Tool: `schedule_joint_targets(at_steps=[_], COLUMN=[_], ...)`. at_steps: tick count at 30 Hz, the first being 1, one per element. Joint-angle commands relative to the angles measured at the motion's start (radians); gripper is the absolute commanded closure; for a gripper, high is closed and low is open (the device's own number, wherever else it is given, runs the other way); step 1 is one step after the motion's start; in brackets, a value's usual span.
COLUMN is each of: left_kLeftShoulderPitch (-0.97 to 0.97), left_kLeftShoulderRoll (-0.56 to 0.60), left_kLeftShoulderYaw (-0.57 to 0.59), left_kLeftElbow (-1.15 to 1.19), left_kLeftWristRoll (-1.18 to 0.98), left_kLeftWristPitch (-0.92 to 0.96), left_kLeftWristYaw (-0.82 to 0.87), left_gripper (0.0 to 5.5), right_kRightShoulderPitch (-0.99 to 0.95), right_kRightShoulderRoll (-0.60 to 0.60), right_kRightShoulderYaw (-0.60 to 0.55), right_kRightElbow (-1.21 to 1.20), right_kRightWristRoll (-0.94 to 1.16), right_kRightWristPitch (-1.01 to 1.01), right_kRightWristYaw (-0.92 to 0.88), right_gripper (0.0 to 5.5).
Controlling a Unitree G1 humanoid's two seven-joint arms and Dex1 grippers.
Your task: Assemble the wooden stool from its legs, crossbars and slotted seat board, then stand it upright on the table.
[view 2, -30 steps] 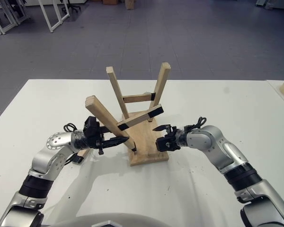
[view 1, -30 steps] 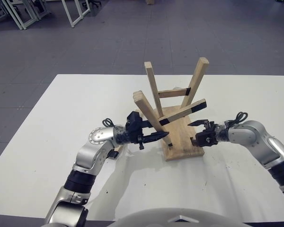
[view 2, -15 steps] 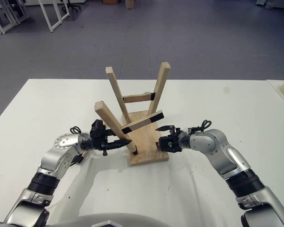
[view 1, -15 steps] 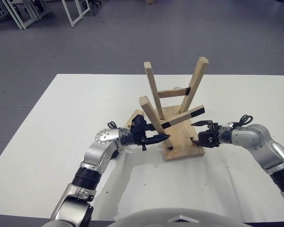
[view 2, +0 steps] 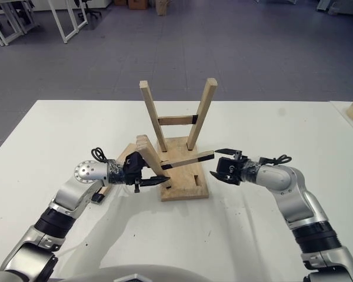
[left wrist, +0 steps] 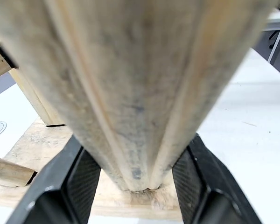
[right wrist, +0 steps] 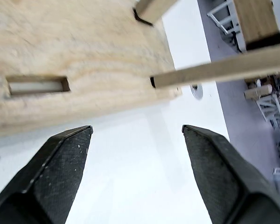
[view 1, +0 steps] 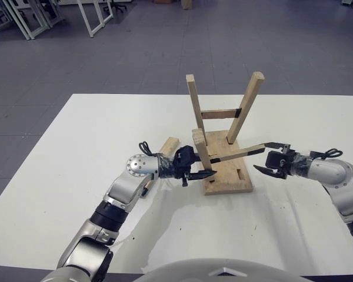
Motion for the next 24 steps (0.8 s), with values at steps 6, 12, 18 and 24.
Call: schedule_joint_targets(at_steps=[6,12,18,24], left_kLeftShoulderPitch=[0.208,0.281,0.235,0.108], left_kLeftShoulderRoll=[0.110,0.126,0.168,0.209], left_kLeftShoulderYaw=[-0.162,-0.197,-0.117,-0.015], left_kLeftElbow=[0.086,0.197,0.100,-0.107], left_kLeftWristRoll=[0.219,0.242,0.056,-0.131], left_kLeftWristPitch=[0.050,-0.280,-0.216,-0.038], left_kLeftWristYaw=[0.097,0.099,0.017,-0.048], left_gripper=[3.46,3.46,3.46,3.46], right_kRightShoulderPitch=[0.028,0.030,0.032,0.047], right_kRightShoulderRoll=[0.029,0.035,0.053,0.067], right_kRightShoulderYaw=[0.013,0.020,0.026,0.033], right_kRightElbow=[0.001,-0.019,-0.029,-0.048], right_kRightWristRoll=[-0.017,-0.013,-0.017,-0.021], right_kRightWristPitch=[0.003,0.007,0.025,0.042], right_kRightWristYaw=[-0.036,-0.025,-0.042,-0.054], right_gripper=[1.96,1.96,1.96,1.96])
